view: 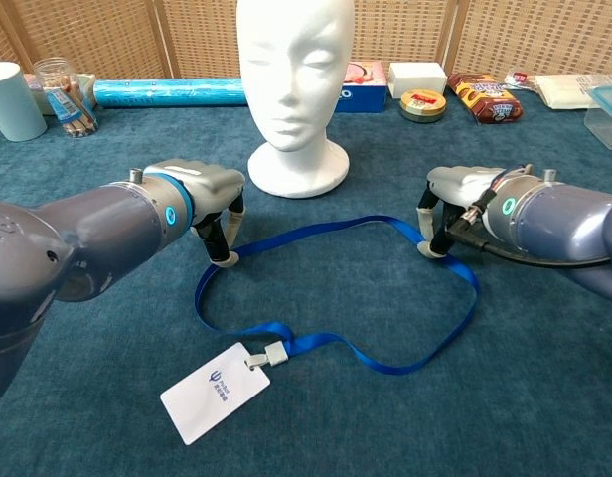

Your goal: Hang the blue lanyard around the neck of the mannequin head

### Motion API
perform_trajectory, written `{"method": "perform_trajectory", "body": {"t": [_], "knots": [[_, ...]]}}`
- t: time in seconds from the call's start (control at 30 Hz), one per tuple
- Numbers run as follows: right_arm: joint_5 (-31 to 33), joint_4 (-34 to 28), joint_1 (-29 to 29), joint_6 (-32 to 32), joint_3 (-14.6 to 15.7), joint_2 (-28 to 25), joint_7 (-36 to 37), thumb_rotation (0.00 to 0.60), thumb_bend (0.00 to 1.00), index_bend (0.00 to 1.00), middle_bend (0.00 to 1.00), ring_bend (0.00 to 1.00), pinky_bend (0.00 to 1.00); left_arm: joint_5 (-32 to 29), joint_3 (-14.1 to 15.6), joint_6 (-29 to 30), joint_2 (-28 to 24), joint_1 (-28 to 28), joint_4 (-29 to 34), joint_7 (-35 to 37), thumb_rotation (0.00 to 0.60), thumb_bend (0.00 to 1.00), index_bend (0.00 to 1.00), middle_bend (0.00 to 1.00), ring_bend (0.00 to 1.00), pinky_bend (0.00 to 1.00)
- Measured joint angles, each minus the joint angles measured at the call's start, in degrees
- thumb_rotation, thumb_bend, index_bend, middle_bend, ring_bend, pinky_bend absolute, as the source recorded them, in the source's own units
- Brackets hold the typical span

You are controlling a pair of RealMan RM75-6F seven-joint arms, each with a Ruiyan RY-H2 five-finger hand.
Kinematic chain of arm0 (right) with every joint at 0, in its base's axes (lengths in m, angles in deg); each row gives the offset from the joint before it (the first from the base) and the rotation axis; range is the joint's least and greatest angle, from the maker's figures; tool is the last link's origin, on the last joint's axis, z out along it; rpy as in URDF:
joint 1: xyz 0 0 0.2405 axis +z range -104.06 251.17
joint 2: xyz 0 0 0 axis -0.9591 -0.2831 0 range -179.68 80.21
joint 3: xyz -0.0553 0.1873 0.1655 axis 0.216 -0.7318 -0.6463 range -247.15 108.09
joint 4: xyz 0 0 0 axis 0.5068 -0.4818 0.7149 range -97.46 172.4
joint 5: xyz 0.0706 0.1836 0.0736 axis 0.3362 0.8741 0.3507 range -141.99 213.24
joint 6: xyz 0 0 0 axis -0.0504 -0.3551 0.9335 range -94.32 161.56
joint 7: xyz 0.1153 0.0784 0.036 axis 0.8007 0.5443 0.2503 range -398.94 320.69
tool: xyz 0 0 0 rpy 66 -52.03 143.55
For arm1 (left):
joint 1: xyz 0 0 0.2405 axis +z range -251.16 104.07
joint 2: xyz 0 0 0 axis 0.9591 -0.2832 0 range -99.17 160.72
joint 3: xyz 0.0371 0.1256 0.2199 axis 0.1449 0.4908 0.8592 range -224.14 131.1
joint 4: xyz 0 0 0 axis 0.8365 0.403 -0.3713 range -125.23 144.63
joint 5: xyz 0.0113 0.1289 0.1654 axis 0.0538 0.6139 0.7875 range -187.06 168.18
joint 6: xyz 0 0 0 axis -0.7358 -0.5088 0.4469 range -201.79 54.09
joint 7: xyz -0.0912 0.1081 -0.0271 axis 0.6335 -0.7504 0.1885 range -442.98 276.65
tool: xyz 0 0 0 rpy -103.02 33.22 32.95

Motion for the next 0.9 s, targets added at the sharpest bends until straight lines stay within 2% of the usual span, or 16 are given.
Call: {"method": "perform_trajectory", "body": {"t": [0.43,0.9], "knots": [[0.4,-0.3,-0.2,-0.7,0.1,-0.6,0.7,0.543,0.49,0.58,0.98,1.0,1.0,-0.3,-0.1,0.1,-1.2,0.1,0.7,-0.2,0.549,0.31,0.5,1.0,1.0,1.0],[0.6,-0.3,-0.3,-1.3,0.4,-1.0,1.4,0.542,0.49,0.58,0.98,1.0,1.0,-0.7,0.2,0.0,-0.6,0.0,0.3,0.0,0.544,0.31,0.49,1.0,1.0,1.0]]}}
